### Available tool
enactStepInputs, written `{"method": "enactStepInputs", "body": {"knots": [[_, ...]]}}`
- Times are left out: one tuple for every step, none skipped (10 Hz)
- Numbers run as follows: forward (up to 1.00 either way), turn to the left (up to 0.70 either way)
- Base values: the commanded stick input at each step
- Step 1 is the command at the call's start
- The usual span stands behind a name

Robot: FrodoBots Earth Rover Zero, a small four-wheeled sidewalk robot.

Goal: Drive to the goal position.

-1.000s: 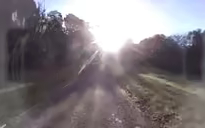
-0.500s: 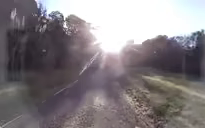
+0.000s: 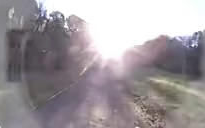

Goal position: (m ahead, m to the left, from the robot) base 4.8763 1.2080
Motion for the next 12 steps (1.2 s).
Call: {"method": "enactStepInputs", "body": {"knots": [[0.7,0.0],[0.7,0.0],[0.7,0.0],[0.7,0.0],[0.7,0.0],[0.7,0.0],[0.7,0.0],[0.7,0.0],[0.7,0.0],[0.7,0.0],[0.7,0.0],[0.7,0.0]]}}
